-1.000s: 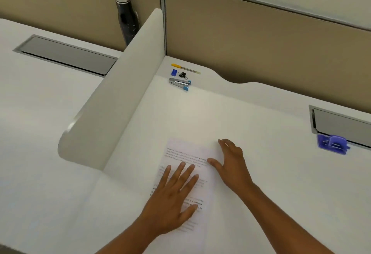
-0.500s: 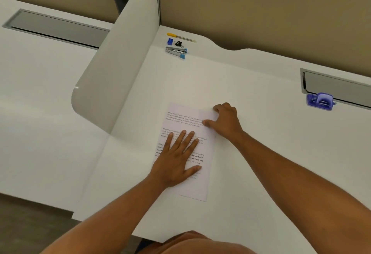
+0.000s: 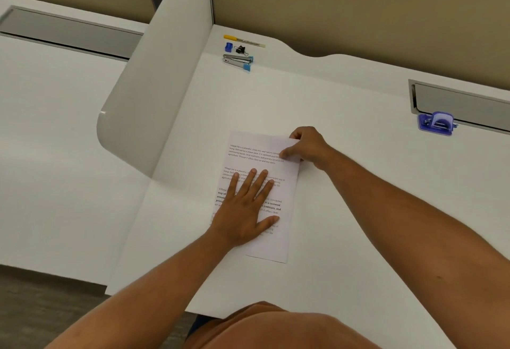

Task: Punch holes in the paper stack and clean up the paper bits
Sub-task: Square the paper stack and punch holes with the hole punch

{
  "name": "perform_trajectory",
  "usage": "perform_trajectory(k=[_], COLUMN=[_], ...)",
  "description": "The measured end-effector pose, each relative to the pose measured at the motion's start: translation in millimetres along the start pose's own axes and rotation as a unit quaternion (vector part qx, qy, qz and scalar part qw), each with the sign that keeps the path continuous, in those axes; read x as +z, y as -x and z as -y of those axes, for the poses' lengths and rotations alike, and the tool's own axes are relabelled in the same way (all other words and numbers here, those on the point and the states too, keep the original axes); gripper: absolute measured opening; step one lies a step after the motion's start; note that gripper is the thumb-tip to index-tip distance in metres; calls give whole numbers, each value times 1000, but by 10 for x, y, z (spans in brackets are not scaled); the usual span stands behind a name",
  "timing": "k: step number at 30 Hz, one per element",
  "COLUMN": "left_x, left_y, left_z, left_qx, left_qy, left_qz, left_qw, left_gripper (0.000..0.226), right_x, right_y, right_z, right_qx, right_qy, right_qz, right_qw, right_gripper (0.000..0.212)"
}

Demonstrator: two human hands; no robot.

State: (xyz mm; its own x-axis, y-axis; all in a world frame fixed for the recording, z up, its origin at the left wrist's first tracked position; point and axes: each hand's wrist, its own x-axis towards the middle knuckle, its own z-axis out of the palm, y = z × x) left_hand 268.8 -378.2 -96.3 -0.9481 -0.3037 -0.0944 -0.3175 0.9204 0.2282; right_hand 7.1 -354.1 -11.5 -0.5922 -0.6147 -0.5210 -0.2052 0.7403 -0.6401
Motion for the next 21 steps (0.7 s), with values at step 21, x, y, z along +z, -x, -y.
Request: perform_trajectory(k=[21], left_x=[-549], left_y=[401], left_z=[244], left_qx=[-376], left_qy=[418], left_qz=[-205], left_qw=[801], left_gripper=[63], right_x=[-273], right_y=[542], right_z=[-1185], right_qx=[86], right_qy=[-406], right_qz=[-75], right_qw=[907], right_gripper=[22])
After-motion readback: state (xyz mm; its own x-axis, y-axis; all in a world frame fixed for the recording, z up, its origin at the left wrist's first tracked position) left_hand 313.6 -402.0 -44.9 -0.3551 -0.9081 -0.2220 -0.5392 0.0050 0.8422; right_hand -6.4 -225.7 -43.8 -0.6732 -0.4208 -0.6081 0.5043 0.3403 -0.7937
